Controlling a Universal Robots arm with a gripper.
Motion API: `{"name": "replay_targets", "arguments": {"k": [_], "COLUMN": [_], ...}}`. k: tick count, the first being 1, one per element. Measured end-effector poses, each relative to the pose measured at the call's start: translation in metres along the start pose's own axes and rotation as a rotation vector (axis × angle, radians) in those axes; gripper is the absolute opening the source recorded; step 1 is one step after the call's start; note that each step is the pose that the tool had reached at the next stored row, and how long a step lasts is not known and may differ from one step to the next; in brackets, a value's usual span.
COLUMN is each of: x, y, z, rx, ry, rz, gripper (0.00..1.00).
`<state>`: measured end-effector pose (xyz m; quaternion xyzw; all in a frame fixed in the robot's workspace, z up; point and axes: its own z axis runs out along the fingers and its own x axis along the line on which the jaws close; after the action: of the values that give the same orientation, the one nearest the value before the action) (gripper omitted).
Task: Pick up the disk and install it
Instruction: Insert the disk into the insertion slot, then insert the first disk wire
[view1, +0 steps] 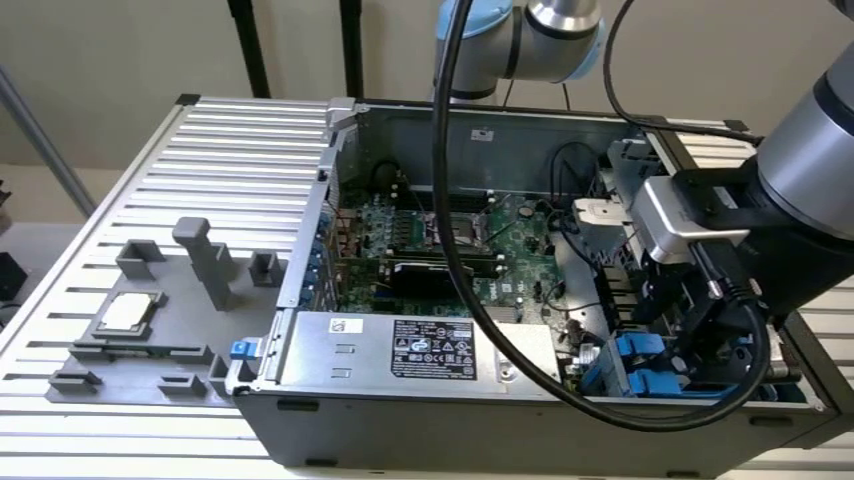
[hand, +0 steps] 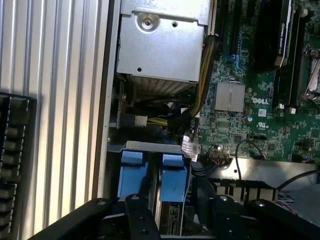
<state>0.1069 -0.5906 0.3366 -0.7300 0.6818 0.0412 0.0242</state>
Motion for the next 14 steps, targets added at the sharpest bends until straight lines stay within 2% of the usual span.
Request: {"name": "replay_targets", "arguments": {"k": [5, 8, 9, 14], "x": [-0.001, -0.002, -0.002, -0.002], "y": [0.0003, 0.0003, 0.0003, 0.0003], "z": [-0.0139, -0.0167, -0.0167, -0.0168], "rx": [0.0, 0.0, 0.0, 0.0001], "ry": [-0.0001, -0.0003, -0.0003, -0.0007], "rz": [0.0, 0.0, 0.0, 0.0], "gripper": [1.0, 1.0, 0.0, 0.0]}}
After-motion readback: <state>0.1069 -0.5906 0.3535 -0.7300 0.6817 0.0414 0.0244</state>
